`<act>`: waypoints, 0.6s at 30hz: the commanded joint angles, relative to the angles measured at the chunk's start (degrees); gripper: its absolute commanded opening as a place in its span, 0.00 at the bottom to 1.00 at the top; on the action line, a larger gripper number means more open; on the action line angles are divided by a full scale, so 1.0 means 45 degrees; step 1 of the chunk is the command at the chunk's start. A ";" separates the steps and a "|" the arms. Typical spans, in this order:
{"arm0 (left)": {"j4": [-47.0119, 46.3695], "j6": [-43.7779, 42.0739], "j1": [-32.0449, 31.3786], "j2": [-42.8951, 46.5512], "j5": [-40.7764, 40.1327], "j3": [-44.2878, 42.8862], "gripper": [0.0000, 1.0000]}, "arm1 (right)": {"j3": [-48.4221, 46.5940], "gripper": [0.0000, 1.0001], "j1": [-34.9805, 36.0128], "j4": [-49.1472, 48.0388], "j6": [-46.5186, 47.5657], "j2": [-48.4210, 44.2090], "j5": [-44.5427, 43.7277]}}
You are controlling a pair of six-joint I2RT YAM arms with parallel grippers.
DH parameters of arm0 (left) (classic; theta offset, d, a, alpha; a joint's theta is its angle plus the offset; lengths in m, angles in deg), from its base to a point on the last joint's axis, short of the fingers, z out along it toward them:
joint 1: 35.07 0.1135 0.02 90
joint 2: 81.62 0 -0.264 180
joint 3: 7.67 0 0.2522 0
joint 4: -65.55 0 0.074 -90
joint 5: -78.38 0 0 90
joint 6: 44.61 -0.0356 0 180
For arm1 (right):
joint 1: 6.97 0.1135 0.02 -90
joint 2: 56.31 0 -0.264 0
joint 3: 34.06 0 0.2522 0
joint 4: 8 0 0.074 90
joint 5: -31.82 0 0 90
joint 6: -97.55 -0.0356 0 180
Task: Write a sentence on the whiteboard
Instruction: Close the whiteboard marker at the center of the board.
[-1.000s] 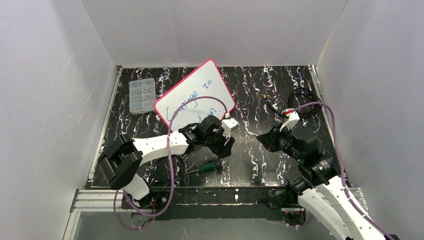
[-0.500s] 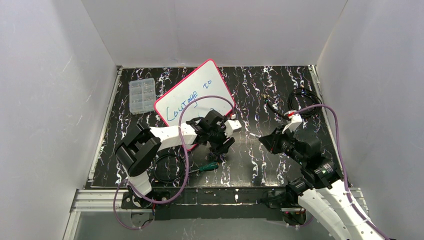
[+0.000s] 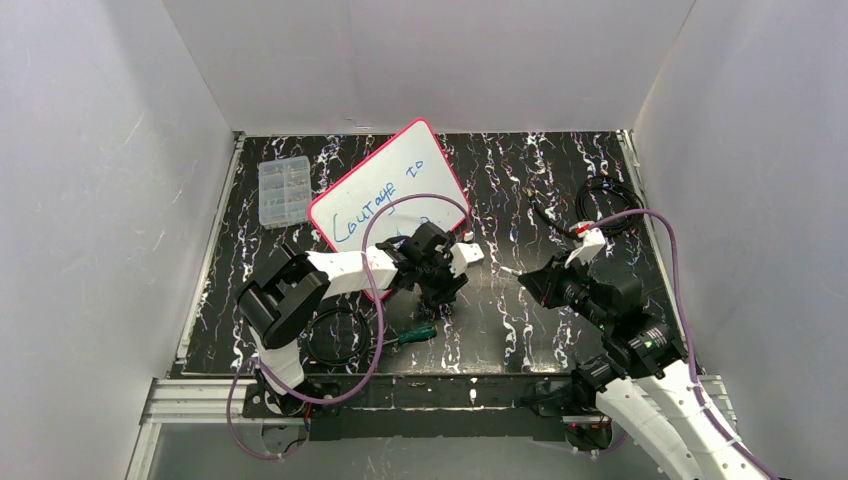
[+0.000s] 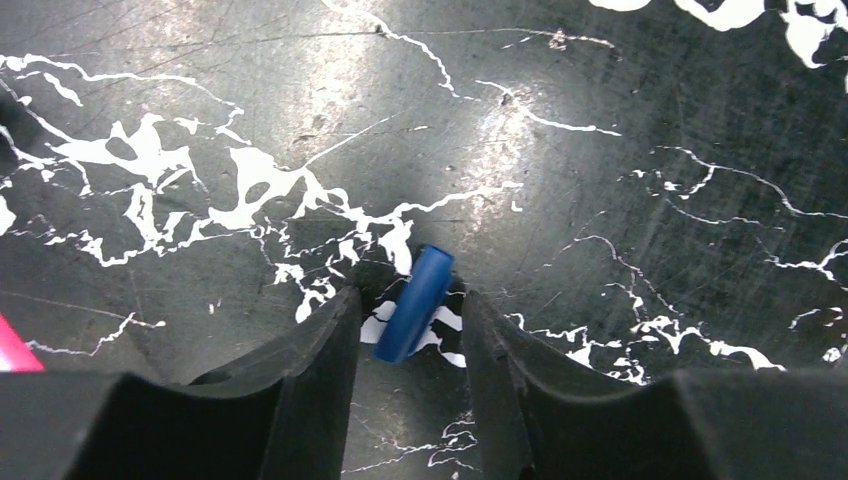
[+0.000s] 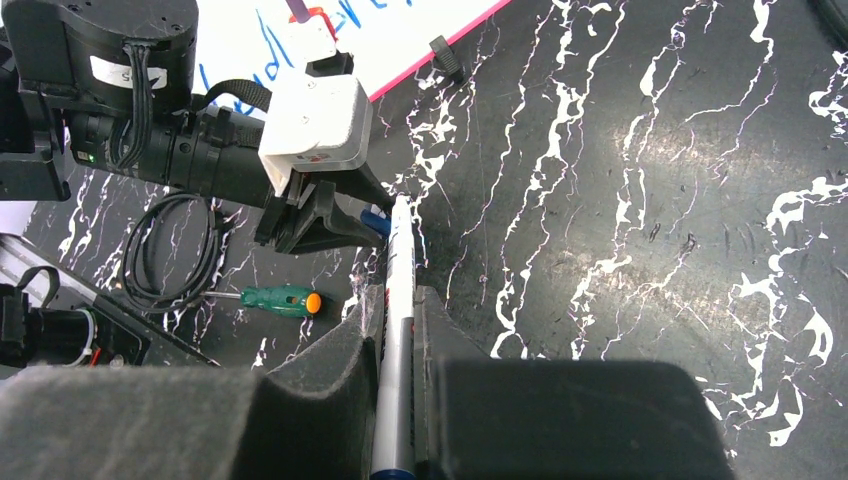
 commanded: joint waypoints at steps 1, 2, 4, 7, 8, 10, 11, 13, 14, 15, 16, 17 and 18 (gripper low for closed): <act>0.0300 -0.0227 -0.0144 -0.0072 -0.0906 0.0065 0.36 | -0.0504 0.01 0.0023 -0.0142 0.0159 -0.0210 -0.0281; 0.0386 -0.0306 -0.0224 -0.0087 -0.1124 0.0057 0.34 | -0.0502 0.01 0.0023 -0.0141 0.0164 -0.0229 -0.0281; 0.0429 -0.0449 -0.0447 -0.0093 -0.1501 0.0135 0.33 | -0.0519 0.01 0.0023 -0.0141 0.0161 -0.0254 -0.0274; 0.0497 -0.0574 -0.0682 -0.0091 -0.1900 0.0322 0.31 | -0.0492 0.01 0.0023 -0.0142 0.0167 -0.0278 -0.0282; 0.0548 -0.0603 -0.0736 -0.0079 -0.2065 0.0387 0.31 | -0.0496 0.01 0.0023 -0.0141 0.0159 -0.0284 -0.0267; 0.0604 -0.0615 -0.0810 -0.0019 -0.2300 0.0587 0.27 | -0.0512 0.01 0.0023 -0.0108 0.0183 -0.0291 -0.0280; 0.0639 -0.0598 -0.0823 0.0013 -0.2370 0.0664 0.23 | -0.0503 0.01 0.0023 -0.0093 0.0187 -0.0298 -0.0276; 0.0682 -0.0485 -0.0910 0.0161 -0.2577 0.0895 0.13 | -0.0535 0.01 0.0023 -0.0040 0.0204 -0.0333 -0.0267; 0.0598 -0.0382 -0.0935 0.0352 -0.2600 0.1098 0.09 | -0.0567 0.01 0.0023 0.0008 0.0207 -0.0338 -0.0265; 0.0511 -0.0198 -0.0948 0.0671 -0.2580 0.1304 0.04 | -0.0605 0.01 0.0023 0.0102 0.0232 -0.0338 -0.0267; 0.0491 -0.0016 -0.0925 0.0978 -0.2634 0.1467 0.00 | -0.0647 0.01 0.0023 0.0149 0.0242 -0.0338 -0.0265; 0.0525 0.0153 -0.0920 0.1290 -0.2675 0.1614 0.00 | -0.0686 0.01 0.0028 0.0293 0.0273 -0.0338 -0.0269; 0.0568 0.0340 -0.0924 0.1634 -0.2668 0.1735 0.00 | -0.0710 0.01 0.0024 0.0384 0.0304 -0.0348 -0.0275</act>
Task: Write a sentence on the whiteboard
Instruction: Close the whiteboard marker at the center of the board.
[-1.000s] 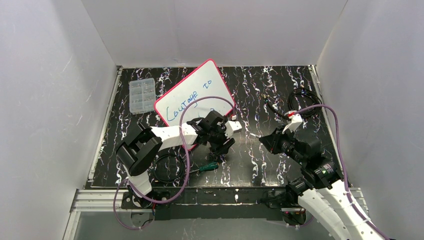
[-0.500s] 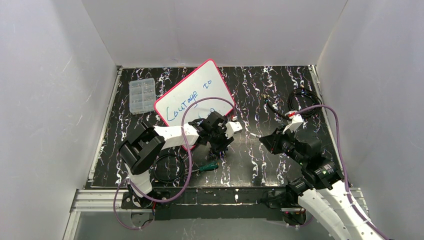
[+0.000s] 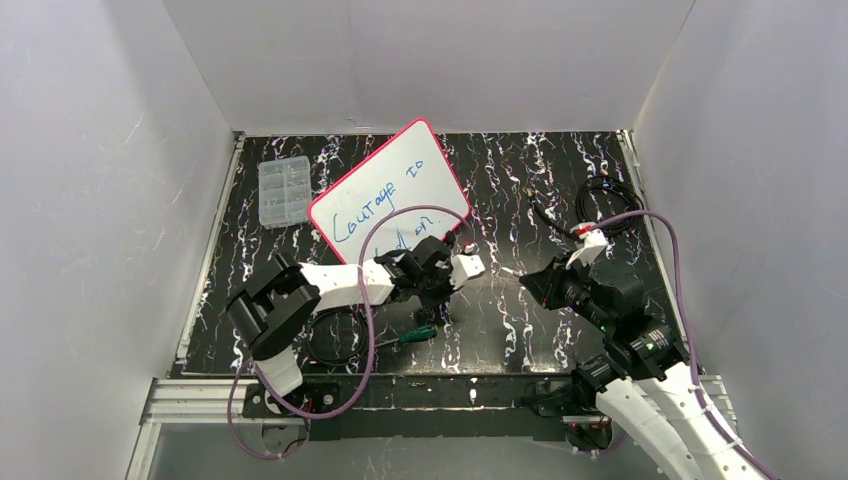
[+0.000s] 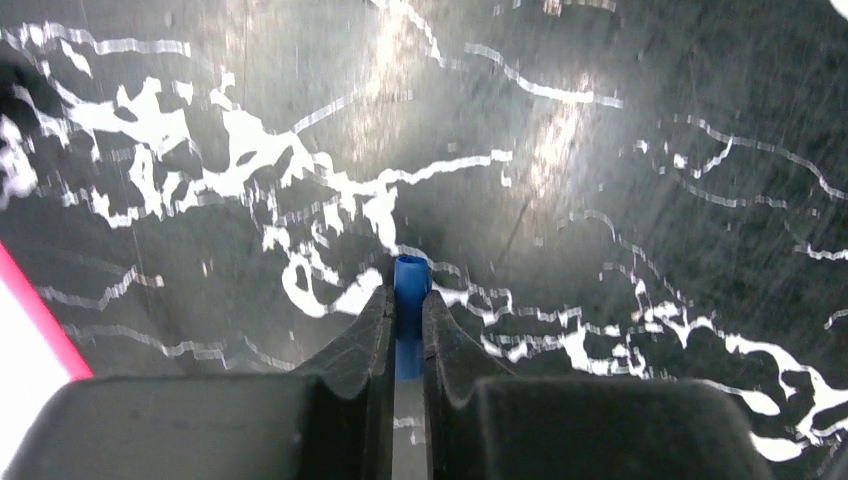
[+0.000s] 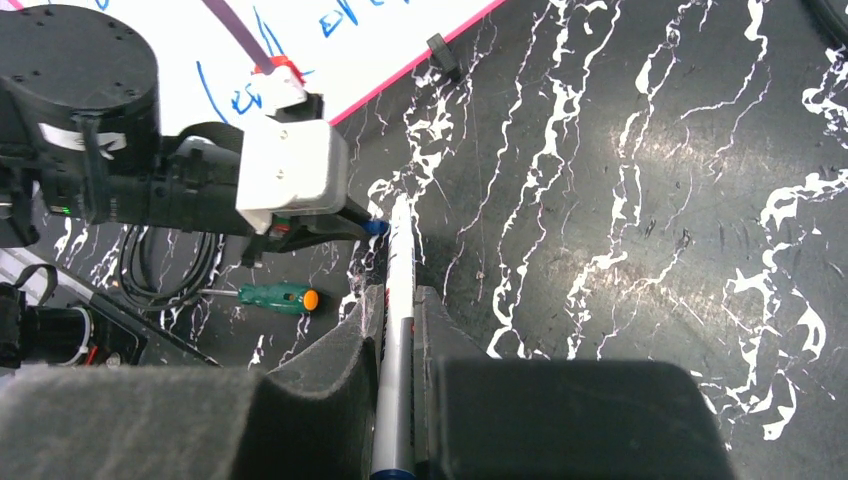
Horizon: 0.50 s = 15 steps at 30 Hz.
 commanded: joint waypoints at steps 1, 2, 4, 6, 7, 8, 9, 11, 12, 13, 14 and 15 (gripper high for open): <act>0.1207 0.0692 -0.0019 0.1390 -0.0520 0.1076 0.00 | -0.0711 0.01 0.0023 0.0367 0.0291 -0.0172 -0.0210; 0.1144 0.0861 -0.0031 0.1766 -0.0451 0.1230 0.00 | -0.0685 0.01 0.0023 0.0433 0.0332 -0.0190 -0.0191; 0.1138 0.1279 -0.0017 0.2501 -0.0274 0.1368 0.00 | -0.0619 0.01 0.0023 0.0356 0.0444 -0.0166 0.0222; 0.1112 0.1822 -0.0021 0.3290 0.0133 0.1410 0.00 | -0.0497 0.01 0.0023 0.0164 0.0513 0.0041 0.0974; 0.0998 0.2081 -0.0017 0.3659 0.0304 0.1448 0.00 | -0.0453 0.01 0.0023 -0.0002 0.0522 0.0178 0.1488; 0.0854 0.2353 -0.0016 0.4066 0.0533 0.1528 0.00 | -0.0382 0.01 0.0023 -0.0218 0.0549 0.0354 0.2116; 0.0744 0.2582 -0.0021 0.4412 0.0829 0.1561 0.00 | -0.0302 0.01 0.0018 -0.0426 0.0562 0.0586 0.2778; 0.0705 0.2906 -0.0016 0.5094 0.1325 0.1620 0.00 | -0.0207 0.01 0.0023 -0.0831 0.0386 0.1120 0.3971; 0.0700 0.3022 -0.0021 0.5417 0.1559 0.1691 0.00 | -0.0131 0.01 0.0023 -0.1164 0.0195 0.1385 0.4570; 0.0796 0.3115 -0.0016 0.5760 0.1811 0.1771 0.00 | 0.0005 0.01 0.0023 -0.1623 -0.0039 0.1645 0.5260; 0.0951 0.3136 -0.0016 0.6074 0.2055 0.1832 0.00 | 0.0100 0.01 0.0013 -0.2074 -0.0266 0.1856 0.6024; 0.1173 0.3139 -0.0006 0.6355 0.2271 0.1891 0.00 | 0.0195 0.01 0.0012 -0.2464 -0.0516 0.1987 0.6266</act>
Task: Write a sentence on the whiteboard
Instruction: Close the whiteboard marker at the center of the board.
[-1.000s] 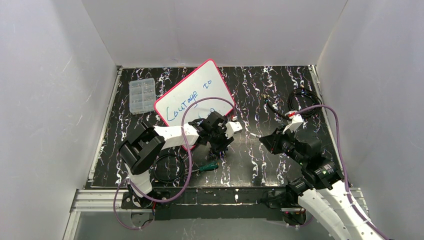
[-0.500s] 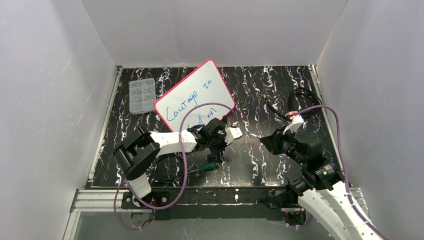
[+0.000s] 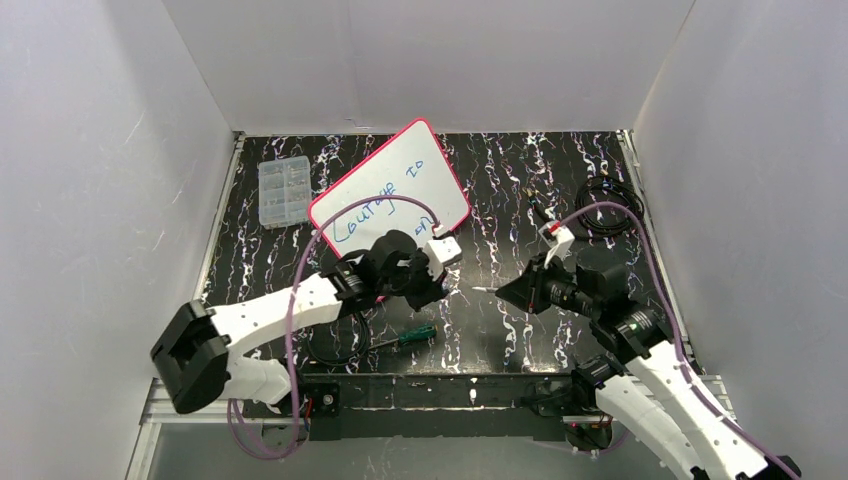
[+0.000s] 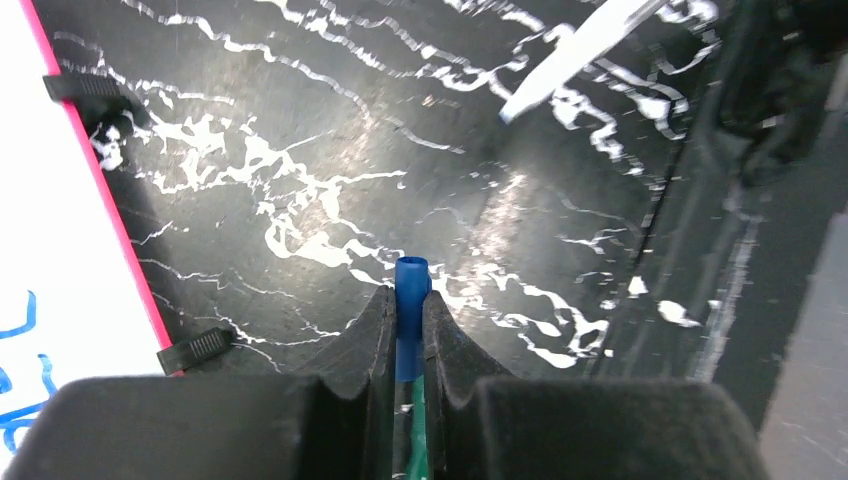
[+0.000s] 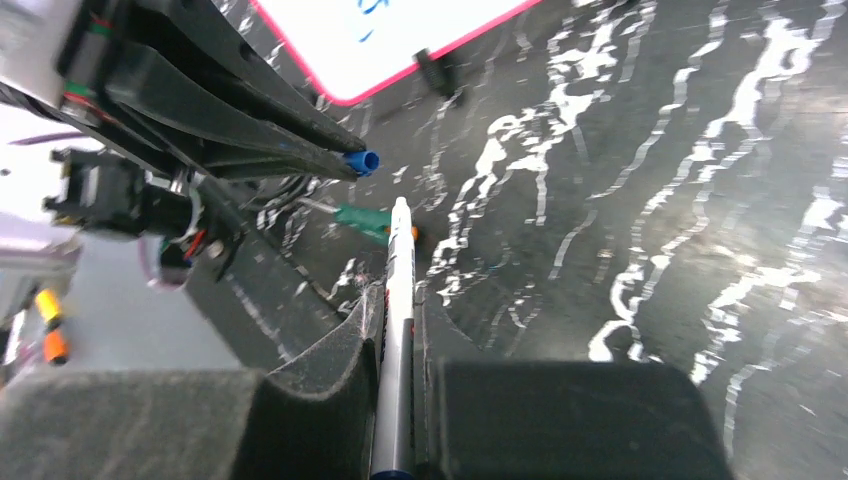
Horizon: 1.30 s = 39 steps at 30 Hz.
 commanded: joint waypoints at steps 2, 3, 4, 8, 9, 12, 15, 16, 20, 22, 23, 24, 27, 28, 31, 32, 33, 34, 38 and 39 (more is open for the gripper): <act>0.0896 0.0604 0.0011 0.1852 0.1685 0.0479 0.00 | 0.0356 0.01 0.0009 -0.2729 -0.0963 0.0782 0.3472; 0.1089 0.0568 0.0017 0.2209 0.1844 0.0555 0.00 | 0.0392 0.01 -0.0001 -0.3002 -0.1084 0.0899 0.3798; 0.1257 0.0519 0.0008 0.2537 0.1986 0.0626 0.00 | 0.0429 0.01 0.0007 -0.3307 -0.1218 0.1041 0.4168; 0.1672 0.0482 0.0037 0.3620 0.2429 0.0798 0.00 | 0.0497 0.01 -0.0009 -0.4305 -0.1679 0.1584 0.5151; 0.1710 0.0474 0.0033 0.3795 0.2479 0.0832 0.00 | 0.0461 0.01 -0.0016 -0.4390 -0.1681 0.1637 0.5289; 0.1813 0.0428 0.0037 0.4112 0.2645 0.0879 0.00 | 0.0177 0.01 -0.0011 -0.4434 -0.1641 0.1903 0.5709; 0.1747 0.0423 0.0037 0.4265 0.2749 0.0901 0.00 | -0.0049 0.01 -0.0011 -0.3825 -0.1161 0.2304 0.5977; 0.1739 0.0396 0.0038 0.4252 0.2798 0.0889 0.00 | -0.0078 0.01 -0.0011 -0.3773 -0.1111 0.2379 0.6086; 0.1726 0.0374 0.0037 0.4200 0.3011 0.0824 0.00 | -0.0191 0.01 -0.0011 -0.3824 -0.1062 0.2442 0.6292; 0.1710 0.0367 0.0030 0.4166 0.3063 0.0820 0.00 | -0.0182 0.01 -0.0011 -0.3824 -0.1043 0.2450 0.6298; 0.1760 0.0355 0.0037 0.4117 0.3069 0.0820 0.00 | -0.0168 0.01 -0.0011 -0.3851 -0.1067 0.2460 0.6326; 0.1802 0.0331 0.0028 0.4060 0.3084 0.0803 0.00 | -0.0147 0.01 -0.0011 -0.3904 -0.1116 0.2457 0.6371; 0.1785 0.0320 0.0035 0.3970 0.3196 0.0775 0.00 | -0.0092 0.01 -0.0011 -0.4069 -0.1199 0.2425 0.6400; 0.1747 0.0342 0.0030 0.3951 0.3249 0.0778 0.00 | -0.0088 0.01 -0.0011 -0.4104 -0.1201 0.2428 0.6432; 0.1812 0.0308 0.0038 0.3798 0.3340 0.0681 0.00 | -0.0064 0.01 -0.0011 -0.4262 -0.1247 0.2455 0.6537; 0.1774 0.0323 0.0033 0.3803 0.3371 0.0652 0.00 | -0.0043 0.01 -0.0011 -0.4304 -0.1261 0.2485 0.6588; 0.1731 0.0342 0.0037 0.3791 0.3386 0.0641 0.00 | -0.0033 0.01 -0.0006 -0.4343 -0.1258 0.2514 0.6634; 0.1679 0.0354 0.0038 0.3789 0.3409 0.0642 0.00 | -0.0010 0.01 -0.0010 -0.4378 -0.1252 0.2527 0.6652; 0.1699 0.0326 0.0038 0.3680 0.3470 0.0530 0.00 | 0.0001 0.01 -0.0011 -0.4440 -0.1261 0.2602 0.6741; 0.1685 0.0325 0.0028 0.3700 0.3466 0.0528 0.00 | 0.0014 0.01 -0.0011 -0.4434 -0.1245 0.2633 0.6743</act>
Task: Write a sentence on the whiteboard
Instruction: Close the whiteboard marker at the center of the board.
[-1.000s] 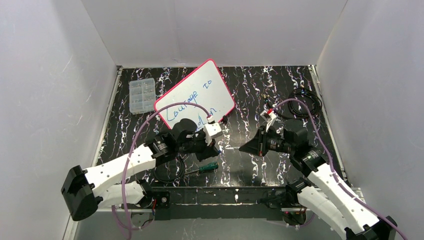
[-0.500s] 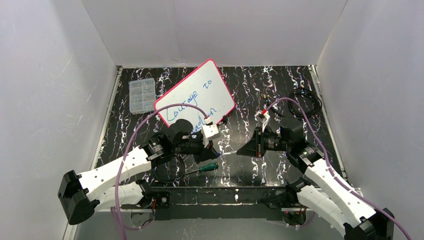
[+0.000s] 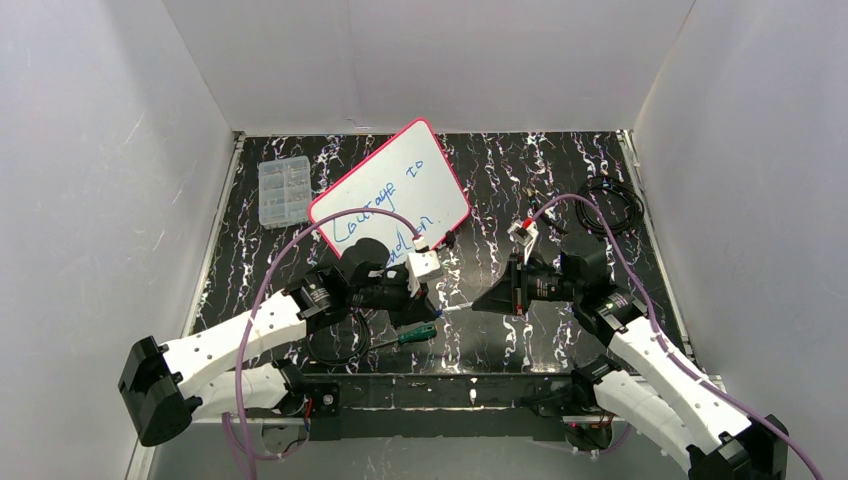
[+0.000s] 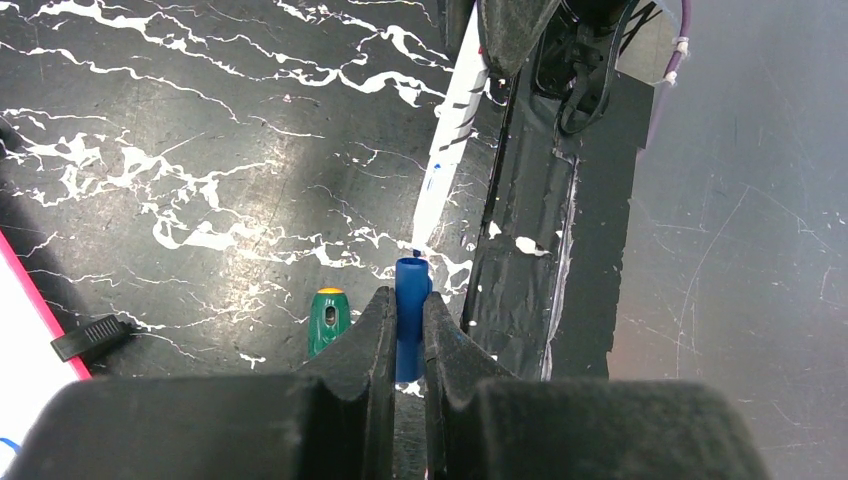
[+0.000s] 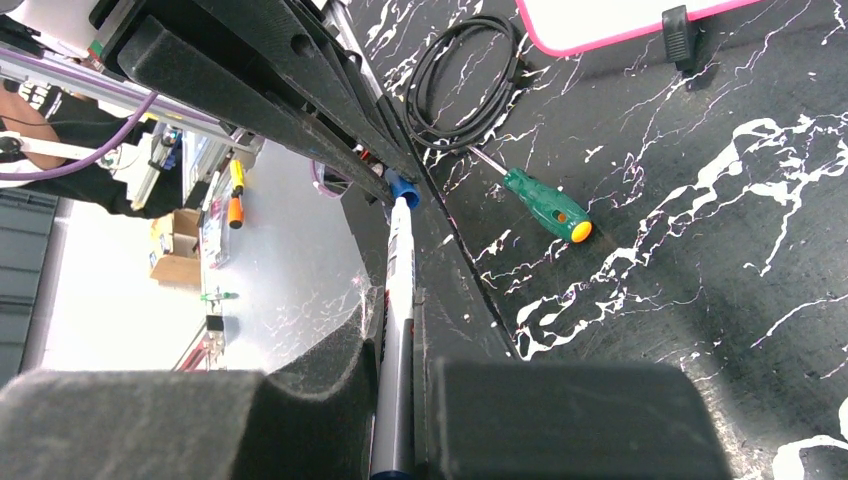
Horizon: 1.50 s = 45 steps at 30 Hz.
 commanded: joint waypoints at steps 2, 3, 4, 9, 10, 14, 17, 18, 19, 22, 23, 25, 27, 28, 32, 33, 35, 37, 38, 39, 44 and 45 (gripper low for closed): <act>0.0030 -0.0084 0.0032 0.0035 0.0390 -0.0206 0.00 | -0.0423 0.01 -0.0011 -0.0612 0.0062 0.0106 0.0381; 0.0024 -0.0073 0.0037 0.0046 0.0383 -0.0215 0.00 | -0.0398 0.01 -0.0011 -0.0612 0.0062 0.0106 0.0368; 0.0023 -0.0064 0.0038 0.0065 0.0389 -0.0233 0.00 | -0.0365 0.01 -0.0011 -0.0607 0.0066 0.0111 0.0374; -0.0011 -0.0053 0.0038 0.0165 0.0364 -0.0216 0.00 | -0.0327 0.01 -0.0011 -0.0593 0.0067 0.0111 0.0375; -0.0015 -0.0044 0.0038 0.0189 0.0374 -0.0216 0.00 | -0.0337 0.01 -0.0009 -0.0593 0.0073 0.0121 0.0382; -0.0053 -0.0034 0.0038 0.0262 0.0313 -0.0233 0.00 | -0.0291 0.01 -0.0011 -0.0544 0.0093 0.0225 0.0474; -0.0094 -0.0005 0.0038 0.0311 0.0278 -0.0230 0.00 | -0.0278 0.01 -0.0011 -0.0534 0.0109 0.0272 0.0551; -0.0109 0.0005 0.0033 0.0330 0.0278 -0.0218 0.00 | -0.0267 0.01 -0.0011 -0.0534 0.0107 0.0280 0.0578; -0.0130 0.0024 0.0037 0.0332 0.0278 -0.0216 0.00 | -0.0278 0.01 -0.0011 -0.0539 0.0114 0.0303 0.0605; -0.0166 0.0053 0.0030 0.0309 0.0338 -0.0252 0.00 | -0.0243 0.01 -0.0011 -0.0553 0.0118 0.0321 0.0663; -0.0171 0.0054 0.0027 0.0307 0.0371 -0.0272 0.00 | -0.0241 0.01 -0.0011 -0.0563 0.0128 0.0311 0.0663; -0.0189 0.0054 0.0038 0.0291 0.0448 -0.0312 0.00 | -0.0241 0.01 -0.0011 -0.0583 0.0136 0.0328 0.0669; -0.0211 0.0027 0.0033 0.0290 0.0472 -0.0331 0.00 | -0.0224 0.01 -0.0009 -0.0624 0.0125 0.0362 0.0695; -0.0211 0.0017 0.0037 0.0293 0.0500 -0.0347 0.00 | -0.0207 0.01 -0.0011 -0.0631 0.0107 0.0379 0.0747; -0.0276 0.0015 0.0037 0.0271 0.0692 -0.0444 0.00 | -0.0148 0.01 -0.0003 -0.0727 0.0123 0.0531 0.0967; -0.0288 0.0015 0.0030 0.0246 0.0735 -0.0476 0.00 | -0.0144 0.01 -0.0003 -0.0754 0.0119 0.0574 0.1067; -0.0302 -0.0019 0.0023 0.0239 0.0838 -0.0540 0.00 | -0.0148 0.01 0.0006 -0.0804 0.0123 0.0678 0.1250; -0.0308 -0.0053 0.0018 0.0232 0.0899 -0.0618 0.00 | -0.0143 0.01 0.0005 -0.0824 0.0106 0.0797 0.1381; -0.0319 -0.0062 0.0018 0.0234 0.0961 -0.0652 0.00 | -0.0160 0.01 0.0007 -0.0827 0.0112 0.0815 0.1443; -0.0313 -0.0073 0.0018 0.0208 0.0986 -0.0685 0.00 | -0.0162 0.01 0.0004 -0.0827 0.0115 0.0858 0.1485; -0.0420 -0.0059 -0.0053 -0.0056 0.1246 -0.0882 0.00 | -0.0217 0.01 0.0006 -0.1002 0.0103 0.1097 0.1886; -0.0499 -0.0045 -0.0071 -0.0105 0.1242 -0.0912 0.00 | -0.0230 0.01 0.0008 -0.1003 0.0131 0.1192 0.1990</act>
